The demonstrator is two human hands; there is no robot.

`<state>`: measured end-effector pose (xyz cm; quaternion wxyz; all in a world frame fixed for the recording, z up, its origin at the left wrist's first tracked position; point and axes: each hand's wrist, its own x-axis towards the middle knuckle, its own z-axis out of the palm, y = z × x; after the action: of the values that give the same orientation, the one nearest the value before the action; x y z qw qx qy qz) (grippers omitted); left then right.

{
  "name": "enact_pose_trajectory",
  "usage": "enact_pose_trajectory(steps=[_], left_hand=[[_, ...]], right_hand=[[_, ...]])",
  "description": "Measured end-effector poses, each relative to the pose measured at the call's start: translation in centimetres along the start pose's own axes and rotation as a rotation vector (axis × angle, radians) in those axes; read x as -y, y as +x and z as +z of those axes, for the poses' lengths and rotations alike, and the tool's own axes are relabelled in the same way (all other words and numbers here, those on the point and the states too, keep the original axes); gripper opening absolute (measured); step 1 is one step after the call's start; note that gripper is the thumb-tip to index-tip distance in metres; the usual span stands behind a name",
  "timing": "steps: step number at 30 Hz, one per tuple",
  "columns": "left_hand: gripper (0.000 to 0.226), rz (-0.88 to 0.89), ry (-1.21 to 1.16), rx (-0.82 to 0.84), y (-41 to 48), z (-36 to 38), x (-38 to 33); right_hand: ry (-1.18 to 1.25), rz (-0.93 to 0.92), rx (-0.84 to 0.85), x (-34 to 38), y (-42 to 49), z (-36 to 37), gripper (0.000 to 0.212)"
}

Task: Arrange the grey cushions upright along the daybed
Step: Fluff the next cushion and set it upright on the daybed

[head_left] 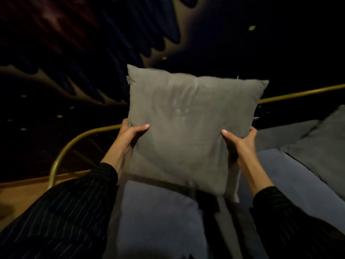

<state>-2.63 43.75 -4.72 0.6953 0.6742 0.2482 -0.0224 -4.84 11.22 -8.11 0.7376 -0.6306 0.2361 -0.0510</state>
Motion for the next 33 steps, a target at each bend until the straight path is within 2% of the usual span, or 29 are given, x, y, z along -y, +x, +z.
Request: enact_pose_trajectory(steps=[5, 8, 11, 15, 19, 25, 29, 32, 33], left_hand=[[0.088, -0.012, -0.064, -0.125, 1.3, -10.9, 0.4], [0.099, -0.028, -0.113, -0.148, 2.7, -15.0, 1.6], [0.104, -0.071, -0.194, -0.152, 4.4, -16.9, 3.2], [0.123, -0.180, -0.220, -0.090, 6.2, -17.0, 5.7], [0.105, -0.215, -0.181, -0.201, 8.3, -15.7, 8.3], [0.109, -0.168, -0.088, -0.327, 10.9, -14.4, 8.7], [0.112, -0.240, -0.118, -0.352, 9.8, -14.2, 11.3], [0.131, -0.239, -0.123, -0.317, 9.1, -13.8, 11.7], [0.132, -0.250, -0.110, -0.317, 9.4, -13.7, 11.3]], right_hand=[[-0.071, -0.066, 0.260, -0.3, -0.4, 10.4, 0.084], [-0.134, -0.072, 0.334, -0.9, 0.1, 14.7, 0.093], [-0.179, -0.034, 0.376, -2.4, 1.2, 17.0, 0.093], [-0.253, 0.050, 0.368, -5.7, 2.5, 18.0, 0.089], [-0.310, 0.068, 0.386, -9.1, 3.8, 18.0, 0.096], [-0.349, 0.014, 0.380, -10.5, 6.1, 19.5, 0.104], [-0.331, 0.059, 0.362, -13.2, 4.7, 18.7, 0.096], [-0.363, 0.058, 0.365, -14.4, 4.3, 18.1, 0.088], [-0.380, 0.060, 0.374, -14.2, 4.6, 18.1, 0.087]])
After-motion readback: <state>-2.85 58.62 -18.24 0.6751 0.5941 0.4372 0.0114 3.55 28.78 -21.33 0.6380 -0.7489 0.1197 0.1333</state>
